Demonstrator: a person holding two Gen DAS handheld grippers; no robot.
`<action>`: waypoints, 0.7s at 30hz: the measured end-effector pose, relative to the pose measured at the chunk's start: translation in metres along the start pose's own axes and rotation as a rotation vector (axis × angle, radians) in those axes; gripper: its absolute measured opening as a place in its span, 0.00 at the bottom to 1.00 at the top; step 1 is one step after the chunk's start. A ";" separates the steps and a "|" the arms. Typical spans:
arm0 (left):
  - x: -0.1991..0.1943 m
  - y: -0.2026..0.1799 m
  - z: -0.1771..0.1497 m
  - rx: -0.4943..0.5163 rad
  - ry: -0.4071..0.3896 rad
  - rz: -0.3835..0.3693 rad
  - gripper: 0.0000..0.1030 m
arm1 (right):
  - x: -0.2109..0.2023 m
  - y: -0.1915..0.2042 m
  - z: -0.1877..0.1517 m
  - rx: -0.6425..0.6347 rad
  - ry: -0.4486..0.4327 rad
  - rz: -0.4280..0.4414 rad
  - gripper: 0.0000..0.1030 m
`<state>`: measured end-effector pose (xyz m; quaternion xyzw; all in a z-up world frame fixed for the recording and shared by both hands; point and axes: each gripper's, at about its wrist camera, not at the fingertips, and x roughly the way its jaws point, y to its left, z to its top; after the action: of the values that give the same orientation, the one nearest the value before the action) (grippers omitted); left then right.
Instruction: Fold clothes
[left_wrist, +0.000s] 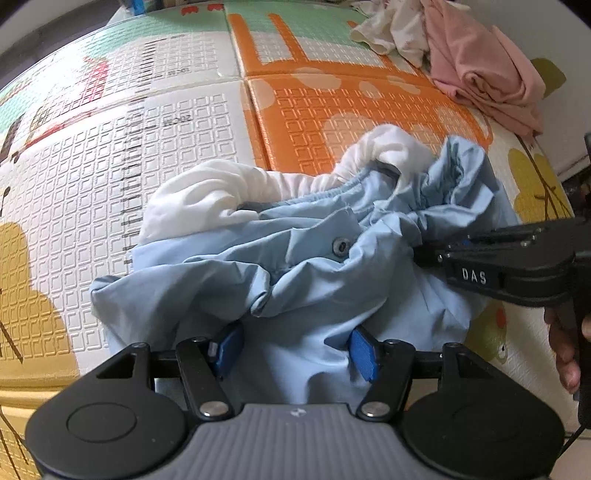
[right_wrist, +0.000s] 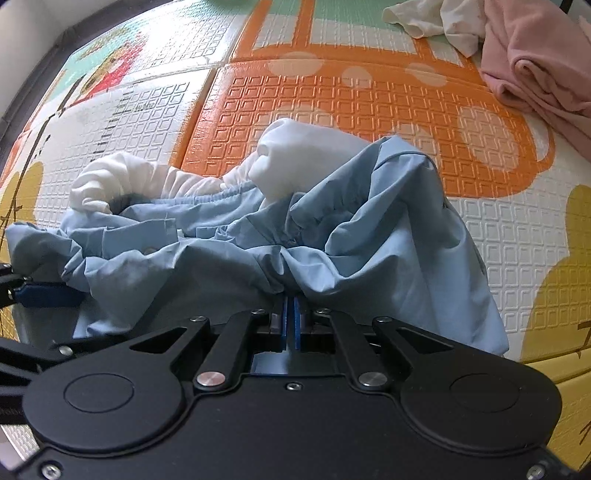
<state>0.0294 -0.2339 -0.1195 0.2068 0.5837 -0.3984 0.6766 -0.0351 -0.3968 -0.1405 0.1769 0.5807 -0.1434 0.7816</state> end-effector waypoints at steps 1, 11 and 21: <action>-0.001 0.003 0.001 -0.015 -0.004 -0.005 0.63 | 0.001 0.001 0.000 -0.004 0.003 -0.002 0.02; -0.006 0.049 0.011 -0.254 -0.068 -0.029 0.50 | 0.003 0.003 0.004 -0.027 0.039 -0.009 0.02; 0.001 0.078 0.005 -0.321 -0.066 0.068 0.15 | 0.005 -0.002 0.007 -0.019 0.050 0.006 0.00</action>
<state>0.0934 -0.1920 -0.1339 0.1023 0.6100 -0.2836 0.7328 -0.0291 -0.4020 -0.1436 0.1746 0.6007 -0.1311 0.7690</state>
